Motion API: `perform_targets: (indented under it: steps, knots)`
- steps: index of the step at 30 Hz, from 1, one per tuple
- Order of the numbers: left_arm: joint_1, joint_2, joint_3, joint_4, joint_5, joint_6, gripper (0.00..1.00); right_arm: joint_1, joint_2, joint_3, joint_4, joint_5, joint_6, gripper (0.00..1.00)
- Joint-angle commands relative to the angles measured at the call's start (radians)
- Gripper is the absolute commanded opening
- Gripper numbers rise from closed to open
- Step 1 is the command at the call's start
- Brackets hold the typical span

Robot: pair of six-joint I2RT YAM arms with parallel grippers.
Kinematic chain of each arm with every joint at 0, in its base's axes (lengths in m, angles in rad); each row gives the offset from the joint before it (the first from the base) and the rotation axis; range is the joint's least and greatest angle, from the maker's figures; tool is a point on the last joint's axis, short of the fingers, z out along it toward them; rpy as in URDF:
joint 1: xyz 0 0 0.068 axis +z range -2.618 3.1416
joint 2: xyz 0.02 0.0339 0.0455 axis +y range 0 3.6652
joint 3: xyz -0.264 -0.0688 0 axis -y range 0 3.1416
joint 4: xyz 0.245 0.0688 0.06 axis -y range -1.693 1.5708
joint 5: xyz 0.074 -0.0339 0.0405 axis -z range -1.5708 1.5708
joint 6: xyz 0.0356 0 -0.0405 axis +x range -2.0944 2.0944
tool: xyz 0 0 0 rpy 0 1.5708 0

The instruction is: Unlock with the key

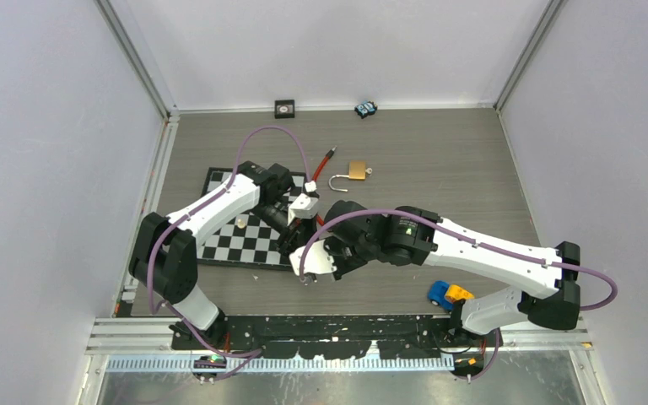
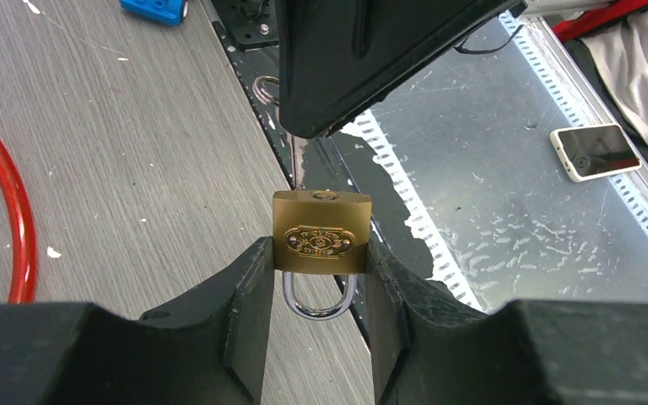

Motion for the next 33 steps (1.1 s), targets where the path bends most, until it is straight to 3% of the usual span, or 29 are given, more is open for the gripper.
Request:
perform_targets:
  steps: [1, 33]
  knots:
    - [0.005, -0.002, 0.036, 0.010, 0.052, -0.036, 0.00, 0.015, 0.008, 0.043, 0.029, 0.039, -0.001, 0.01]
    - [0.005, -0.021, 0.018, 0.080, 0.040, -0.112, 0.00, 0.033, -0.001, 0.018, 0.033, 0.052, 0.002, 0.01]
